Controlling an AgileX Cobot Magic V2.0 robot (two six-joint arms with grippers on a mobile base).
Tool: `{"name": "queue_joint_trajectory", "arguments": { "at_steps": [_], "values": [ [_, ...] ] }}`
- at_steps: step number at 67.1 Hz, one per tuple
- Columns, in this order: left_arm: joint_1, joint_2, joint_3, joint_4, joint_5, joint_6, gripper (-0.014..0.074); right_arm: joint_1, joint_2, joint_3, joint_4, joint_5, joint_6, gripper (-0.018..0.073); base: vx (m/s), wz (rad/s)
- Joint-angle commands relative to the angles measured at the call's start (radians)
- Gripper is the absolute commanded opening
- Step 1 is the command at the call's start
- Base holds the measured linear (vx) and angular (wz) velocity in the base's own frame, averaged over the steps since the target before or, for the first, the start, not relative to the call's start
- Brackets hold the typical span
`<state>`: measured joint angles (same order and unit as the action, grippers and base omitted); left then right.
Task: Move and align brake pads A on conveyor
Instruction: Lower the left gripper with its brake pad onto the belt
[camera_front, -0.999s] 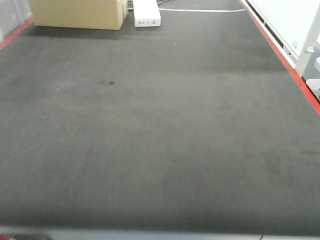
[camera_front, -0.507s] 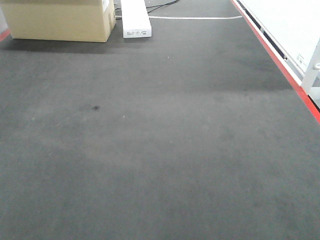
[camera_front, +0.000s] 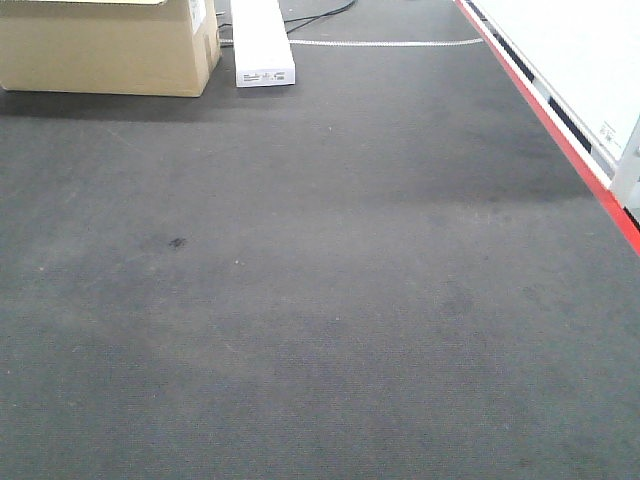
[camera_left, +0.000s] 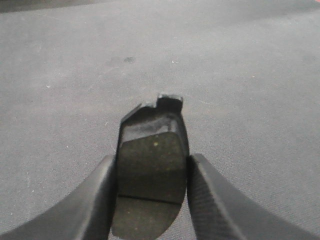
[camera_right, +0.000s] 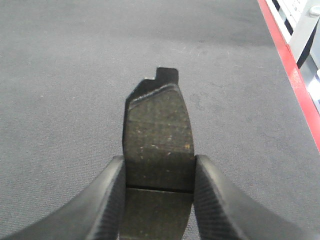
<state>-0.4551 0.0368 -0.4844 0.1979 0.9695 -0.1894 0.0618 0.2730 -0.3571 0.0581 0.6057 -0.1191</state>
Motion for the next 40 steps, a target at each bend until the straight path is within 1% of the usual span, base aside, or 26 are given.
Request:
{"name": "queue_joint_trajectory", "arguments": {
  "at_steps": [1,40],
  "values": [
    [0.000,0.016,-0.025,0.009,-0.092,-0.003,-0.0006,-0.001,0.007,-0.032,-0.004,-0.095,-0.010,-0.0007,0.01,-0.02],
    [0.000,0.016,-0.025,0.009,-0.092,-0.003,-0.0006,-0.001,0.007,-0.032,-0.004,-0.095,-0.010,-0.0007,0.00,0.00]
  ]
}}
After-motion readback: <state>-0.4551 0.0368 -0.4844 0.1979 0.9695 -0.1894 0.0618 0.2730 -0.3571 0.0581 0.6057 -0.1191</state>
